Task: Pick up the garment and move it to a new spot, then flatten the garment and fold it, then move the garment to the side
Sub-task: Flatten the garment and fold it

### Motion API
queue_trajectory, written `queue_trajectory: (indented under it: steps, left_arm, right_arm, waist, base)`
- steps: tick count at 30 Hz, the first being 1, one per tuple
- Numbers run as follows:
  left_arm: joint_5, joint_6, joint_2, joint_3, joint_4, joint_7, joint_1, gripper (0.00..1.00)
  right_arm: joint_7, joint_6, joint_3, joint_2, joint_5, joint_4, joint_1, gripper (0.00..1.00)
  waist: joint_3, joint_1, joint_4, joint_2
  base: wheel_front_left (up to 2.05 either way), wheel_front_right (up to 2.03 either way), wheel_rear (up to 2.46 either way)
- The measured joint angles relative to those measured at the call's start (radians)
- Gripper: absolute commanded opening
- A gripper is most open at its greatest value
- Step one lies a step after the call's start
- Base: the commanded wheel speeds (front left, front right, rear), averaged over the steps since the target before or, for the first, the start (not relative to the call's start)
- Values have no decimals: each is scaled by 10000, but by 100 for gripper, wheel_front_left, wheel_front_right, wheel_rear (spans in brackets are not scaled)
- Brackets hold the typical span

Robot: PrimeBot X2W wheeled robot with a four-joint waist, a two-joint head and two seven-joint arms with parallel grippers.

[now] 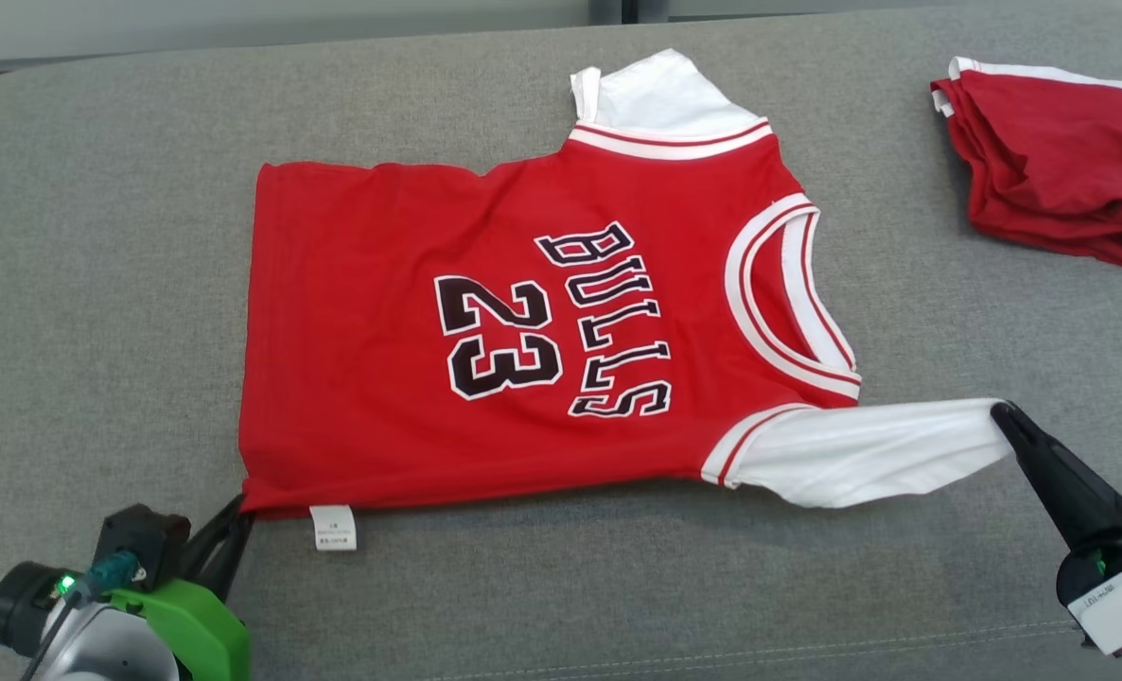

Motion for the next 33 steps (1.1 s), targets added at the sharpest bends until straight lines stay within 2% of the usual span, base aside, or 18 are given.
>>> queue_trajectory:
  steps: [8,17,23,30,33]
  left_arm:
    - [-75,0,663,-82,-1275,1076,-633,0]
    - [-422,0,943,-314,-2217,2416,-1403,0]
    - [-976,0,1057,-686,-2326,3298,-2309,0]
    - [-2029,0,1001,-571,-2073,4126,-2957,0]
    - [-2104,0,1018,-454,-1902,4314,-3149,0]
  right_arm:
    - [508,-17,59,-284,2,59,-954,0]
    - [1122,-280,236,-391,-19,399,-2483,0]
    - [1521,-366,376,-577,-130,813,-3421,0]
    - [1952,-353,917,-545,-343,1327,-4630,0]
    - [2067,-353,1131,-472,-412,1561,-4980,0]
  waist:
    - [497,0,136,0]
    - [1118,0,258,0]
    - [1462,0,357,0]
    - [1655,0,357,0]
    - [1670,1,263,0]
  base:
    - [0,0,0]
    - [0,0,0]
    - [0,0,0]
    - [0,0,0]
    - [0,0,0]
